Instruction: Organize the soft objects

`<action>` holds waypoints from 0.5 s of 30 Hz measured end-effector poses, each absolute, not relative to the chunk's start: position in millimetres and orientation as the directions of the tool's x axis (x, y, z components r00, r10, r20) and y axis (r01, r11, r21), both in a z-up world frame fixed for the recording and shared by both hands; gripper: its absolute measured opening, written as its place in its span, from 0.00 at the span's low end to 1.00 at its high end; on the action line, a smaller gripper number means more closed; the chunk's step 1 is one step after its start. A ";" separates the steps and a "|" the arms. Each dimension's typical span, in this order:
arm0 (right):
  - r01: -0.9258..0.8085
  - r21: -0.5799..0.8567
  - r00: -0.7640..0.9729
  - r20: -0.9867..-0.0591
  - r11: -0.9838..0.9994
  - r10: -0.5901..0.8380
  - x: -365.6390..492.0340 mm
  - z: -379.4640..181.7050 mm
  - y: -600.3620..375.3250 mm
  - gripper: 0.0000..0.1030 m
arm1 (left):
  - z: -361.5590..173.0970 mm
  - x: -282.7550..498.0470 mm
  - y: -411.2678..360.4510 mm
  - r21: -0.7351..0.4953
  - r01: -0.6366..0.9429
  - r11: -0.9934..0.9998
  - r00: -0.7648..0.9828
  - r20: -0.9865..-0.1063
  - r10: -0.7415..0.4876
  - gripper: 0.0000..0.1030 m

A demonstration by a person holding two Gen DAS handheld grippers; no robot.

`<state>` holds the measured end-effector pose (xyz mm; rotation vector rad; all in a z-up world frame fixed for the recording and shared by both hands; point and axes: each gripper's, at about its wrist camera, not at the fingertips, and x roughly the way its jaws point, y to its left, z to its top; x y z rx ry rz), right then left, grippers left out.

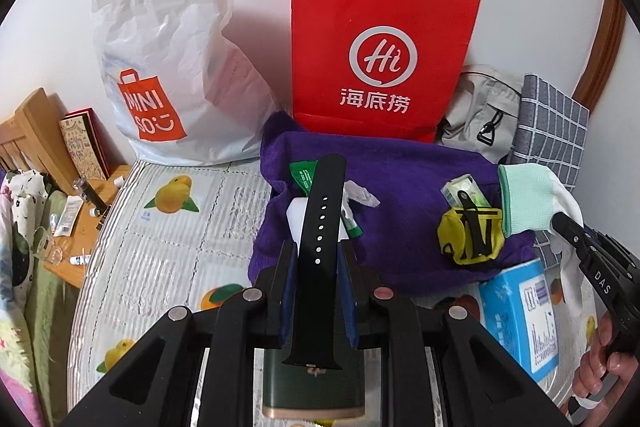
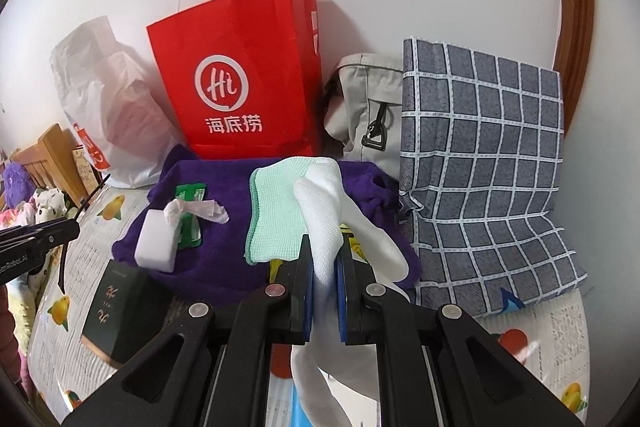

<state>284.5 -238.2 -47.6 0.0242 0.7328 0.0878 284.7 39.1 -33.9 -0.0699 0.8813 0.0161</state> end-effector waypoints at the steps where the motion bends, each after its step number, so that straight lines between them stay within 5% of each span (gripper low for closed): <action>1: -0.073 0.055 0.737 -0.670 0.996 0.091 289.8 -49.7 -238.5 0.09 | -35.5 288.8 40.7 -0.054 -0.046 0.997 0.634 -0.773 -0.013 0.19; 15: -0.111 0.061 0.740 -0.661 0.992 0.124 347.9 -50.4 -222.0 0.09 | -52.5 327.9 51.4 -0.058 -0.064 0.996 0.616 -0.788 -0.007 0.19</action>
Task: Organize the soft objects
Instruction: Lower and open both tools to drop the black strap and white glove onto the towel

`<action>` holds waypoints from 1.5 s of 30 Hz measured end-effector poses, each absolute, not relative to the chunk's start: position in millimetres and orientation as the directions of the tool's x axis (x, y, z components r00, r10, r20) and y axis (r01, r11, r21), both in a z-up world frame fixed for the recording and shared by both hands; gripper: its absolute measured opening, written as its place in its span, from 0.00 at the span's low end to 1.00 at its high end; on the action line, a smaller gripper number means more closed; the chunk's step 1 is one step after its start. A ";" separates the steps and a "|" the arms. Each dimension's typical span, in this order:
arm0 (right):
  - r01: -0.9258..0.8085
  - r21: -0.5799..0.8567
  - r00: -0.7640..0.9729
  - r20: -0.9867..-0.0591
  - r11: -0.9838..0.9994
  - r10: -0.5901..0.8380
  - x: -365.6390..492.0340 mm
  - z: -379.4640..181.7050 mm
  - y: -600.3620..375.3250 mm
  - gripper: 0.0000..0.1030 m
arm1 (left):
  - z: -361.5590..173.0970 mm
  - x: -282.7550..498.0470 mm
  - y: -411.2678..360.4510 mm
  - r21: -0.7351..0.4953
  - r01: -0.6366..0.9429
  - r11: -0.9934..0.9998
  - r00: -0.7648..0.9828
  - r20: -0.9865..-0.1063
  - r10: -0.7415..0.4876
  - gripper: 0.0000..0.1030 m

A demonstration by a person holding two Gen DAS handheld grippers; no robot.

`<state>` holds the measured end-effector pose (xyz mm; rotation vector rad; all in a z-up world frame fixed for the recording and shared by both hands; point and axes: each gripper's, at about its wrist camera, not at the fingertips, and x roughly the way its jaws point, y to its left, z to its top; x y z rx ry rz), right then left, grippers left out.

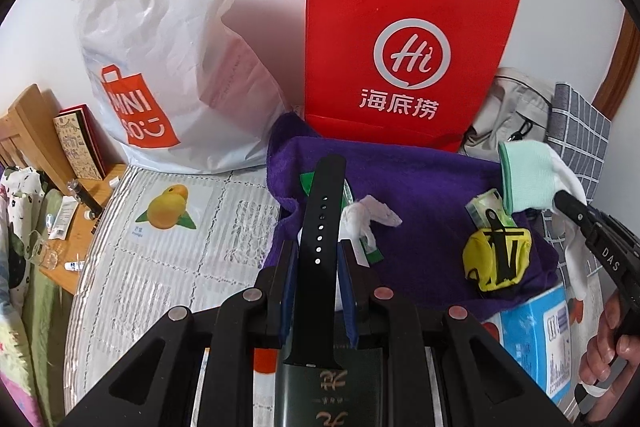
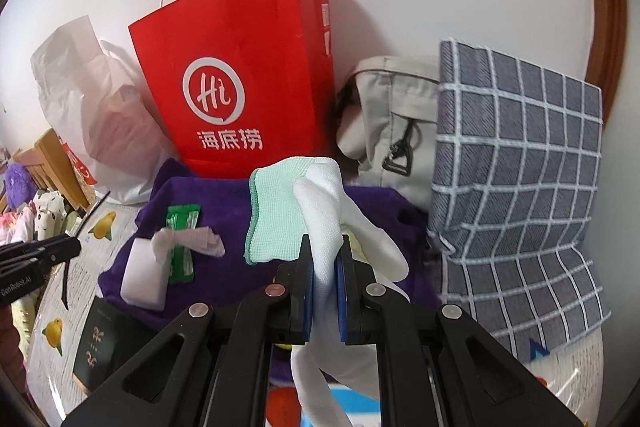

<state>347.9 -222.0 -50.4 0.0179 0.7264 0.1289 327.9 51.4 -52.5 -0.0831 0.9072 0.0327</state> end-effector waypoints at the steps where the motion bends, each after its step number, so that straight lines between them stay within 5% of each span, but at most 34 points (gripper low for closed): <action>1: -0.116 0.064 0.742 -0.658 0.991 0.129 351.0 -49.2 -220.1 0.09 | -53.2 330.9 50.8 -0.058 -0.062 0.996 0.616 -0.788 -0.008 0.19; 40: -0.150 0.087 0.595 -0.787 0.985 0.160 407.5 -121.1 -208.6 0.12 | -112.4 416.2 46.0 -0.133 -0.036 0.990 0.534 -0.840 -0.094 0.19; 43: -0.149 0.096 0.595 -0.786 0.984 0.167 407.4 -120.2 -210.4 0.15 | -114.8 417.4 45.6 -0.135 -0.037 0.990 0.527 -0.845 -0.096 0.19; 45: -0.149 0.107 0.601 -0.780 0.983 0.176 406.2 -117.5 -212.2 0.26 | -115.7 417.5 44.3 -0.140 -0.034 0.990 0.523 -0.846 -0.102 0.19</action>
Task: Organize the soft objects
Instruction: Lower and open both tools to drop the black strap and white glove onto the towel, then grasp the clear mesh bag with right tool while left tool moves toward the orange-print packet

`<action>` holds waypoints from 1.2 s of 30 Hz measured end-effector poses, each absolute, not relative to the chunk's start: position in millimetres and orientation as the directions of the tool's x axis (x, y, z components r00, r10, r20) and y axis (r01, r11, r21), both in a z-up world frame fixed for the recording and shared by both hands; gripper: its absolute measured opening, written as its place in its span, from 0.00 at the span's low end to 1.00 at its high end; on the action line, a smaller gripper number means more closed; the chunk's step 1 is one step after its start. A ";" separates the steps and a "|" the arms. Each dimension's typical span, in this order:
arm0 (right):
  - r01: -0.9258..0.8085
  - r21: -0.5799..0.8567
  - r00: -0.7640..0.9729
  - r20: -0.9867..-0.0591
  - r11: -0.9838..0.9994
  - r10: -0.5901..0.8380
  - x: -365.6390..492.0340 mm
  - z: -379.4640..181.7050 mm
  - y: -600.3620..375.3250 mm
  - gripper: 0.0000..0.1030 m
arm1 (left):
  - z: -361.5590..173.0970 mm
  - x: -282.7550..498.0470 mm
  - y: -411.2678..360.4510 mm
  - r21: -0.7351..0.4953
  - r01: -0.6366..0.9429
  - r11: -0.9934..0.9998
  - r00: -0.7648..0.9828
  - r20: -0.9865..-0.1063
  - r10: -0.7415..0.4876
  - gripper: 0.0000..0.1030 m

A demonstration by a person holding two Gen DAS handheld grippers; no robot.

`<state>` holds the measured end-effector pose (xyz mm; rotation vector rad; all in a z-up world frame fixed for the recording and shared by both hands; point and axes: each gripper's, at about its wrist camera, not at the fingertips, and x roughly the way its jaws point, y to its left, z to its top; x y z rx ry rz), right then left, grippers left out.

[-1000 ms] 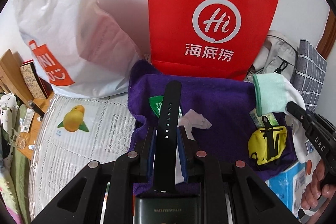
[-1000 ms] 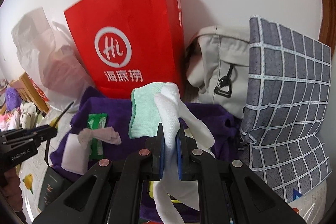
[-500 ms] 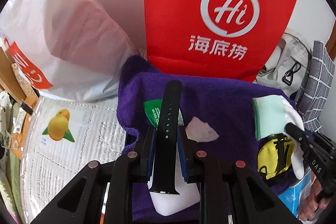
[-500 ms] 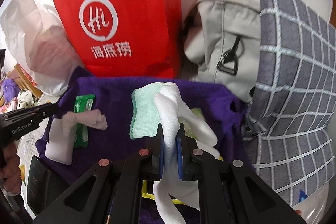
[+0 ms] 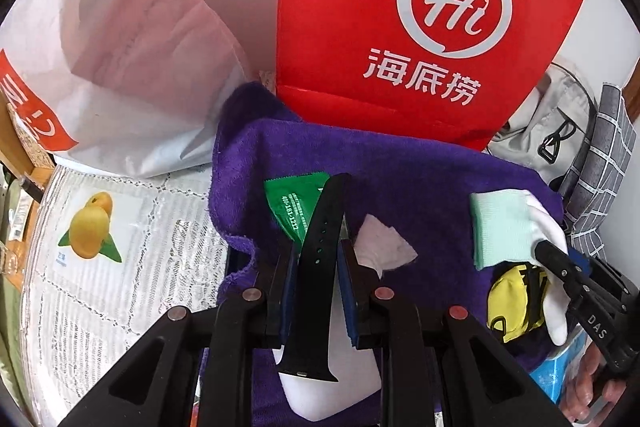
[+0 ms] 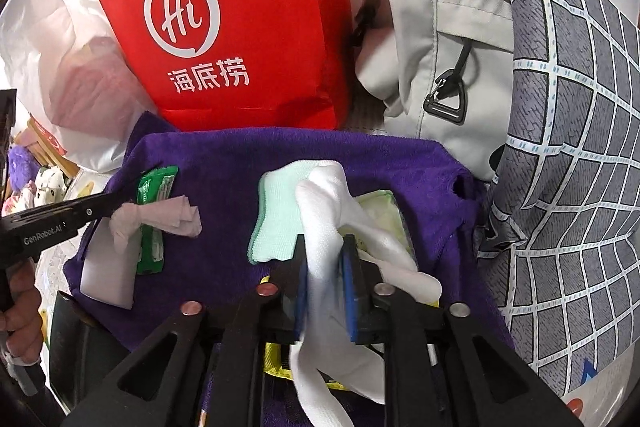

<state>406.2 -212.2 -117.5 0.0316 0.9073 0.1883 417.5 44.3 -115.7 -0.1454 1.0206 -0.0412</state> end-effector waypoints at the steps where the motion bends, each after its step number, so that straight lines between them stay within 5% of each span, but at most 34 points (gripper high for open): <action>1: -0.151 0.112 0.606 -0.775 0.982 0.181 404.8 -114.9 -214.3 0.30 | -116.6 419.0 44.6 -0.142 -0.036 0.989 0.526 -0.844 -0.102 0.19; 3: -0.156 0.120 0.619 -0.762 0.980 0.192 402.2 -109.2 -216.4 0.42 | -116.2 419.7 44.8 -0.144 -0.036 0.989 0.530 -0.842 -0.103 0.20; 9: -0.161 0.129 0.659 -0.724 0.979 0.203 394.0 -90.6 -222.0 0.54 | -107.5 415.3 40.7 -0.123 -0.028 0.992 0.545 -0.834 -0.088 0.37; 12: -0.155 0.125 0.674 -0.712 0.980 0.197 390.6 -84.5 -224.8 0.57 | -103.8 414.3 41.3 -0.127 -0.032 0.991 0.548 -0.832 -0.089 0.37; 36: -0.286 0.157 0.571 -0.764 0.945 0.300 248.3 -88.5 -157.2 0.61 | -63.5 259.0 81.8 -0.091 -0.034 0.995 0.567 -0.822 -0.056 0.45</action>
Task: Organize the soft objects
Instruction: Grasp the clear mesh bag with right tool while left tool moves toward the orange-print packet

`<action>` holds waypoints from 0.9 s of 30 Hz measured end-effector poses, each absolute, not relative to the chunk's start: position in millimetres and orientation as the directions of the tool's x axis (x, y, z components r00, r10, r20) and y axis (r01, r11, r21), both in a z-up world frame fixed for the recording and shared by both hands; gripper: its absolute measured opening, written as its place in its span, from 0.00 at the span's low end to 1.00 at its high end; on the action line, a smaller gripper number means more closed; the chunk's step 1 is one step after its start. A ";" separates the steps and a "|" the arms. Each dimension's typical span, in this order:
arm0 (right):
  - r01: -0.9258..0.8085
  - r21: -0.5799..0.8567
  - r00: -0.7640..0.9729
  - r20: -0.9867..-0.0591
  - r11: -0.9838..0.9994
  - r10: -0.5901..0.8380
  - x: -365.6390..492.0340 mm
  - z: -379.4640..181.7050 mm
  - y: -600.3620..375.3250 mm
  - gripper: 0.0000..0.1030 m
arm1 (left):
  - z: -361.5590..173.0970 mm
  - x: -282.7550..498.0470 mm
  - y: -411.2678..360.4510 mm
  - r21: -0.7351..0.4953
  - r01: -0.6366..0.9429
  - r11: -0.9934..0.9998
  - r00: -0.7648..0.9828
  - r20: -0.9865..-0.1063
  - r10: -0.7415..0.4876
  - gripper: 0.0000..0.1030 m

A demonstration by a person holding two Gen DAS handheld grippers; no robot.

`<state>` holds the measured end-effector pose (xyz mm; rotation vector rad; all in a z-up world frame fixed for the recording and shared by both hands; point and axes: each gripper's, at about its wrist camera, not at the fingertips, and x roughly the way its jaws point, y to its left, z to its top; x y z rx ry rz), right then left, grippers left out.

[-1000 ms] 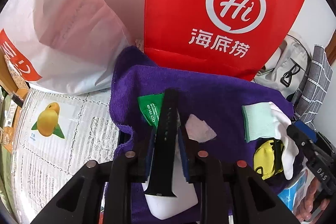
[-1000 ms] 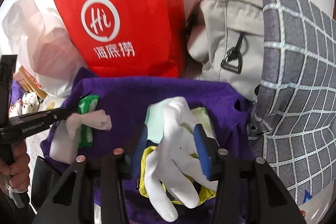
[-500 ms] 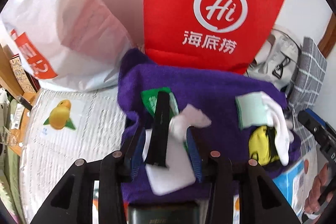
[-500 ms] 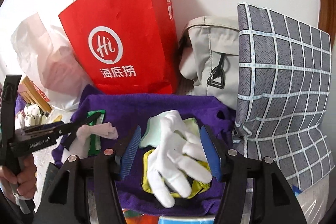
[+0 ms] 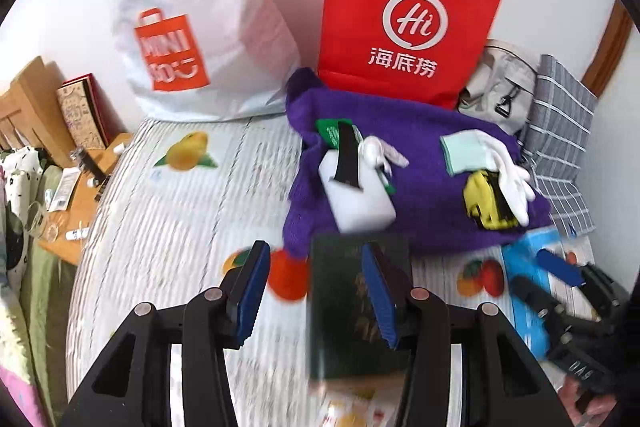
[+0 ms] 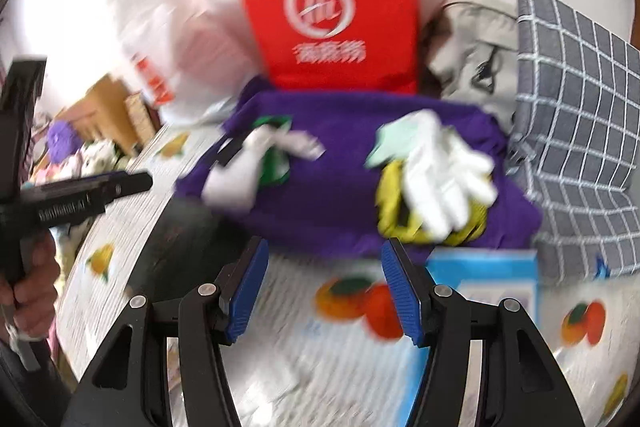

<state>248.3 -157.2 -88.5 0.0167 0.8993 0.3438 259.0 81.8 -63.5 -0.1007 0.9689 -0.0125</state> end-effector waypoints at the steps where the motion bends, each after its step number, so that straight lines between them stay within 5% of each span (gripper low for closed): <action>1: -0.295 0.166 0.565 -0.764 0.941 0.312 240.7 -90.6 -154.8 0.62 | -62.1 252.5 82.5 -0.086 -0.037 0.996 0.571 -0.820 -0.049 0.48; 21: -0.365 0.088 0.490 -0.829 0.927 0.271 181.1 -178.3 -103.9 0.86 | -116.0 162.3 118.9 -0.089 -0.081 0.993 0.531 -0.847 -0.033 0.50; 27: -0.357 -0.006 0.532 -0.823 0.934 0.198 177.2 -182.6 -94.9 0.82 | -123.2 162.0 122.2 -0.106 -0.083 0.991 0.518 -0.854 -0.048 0.50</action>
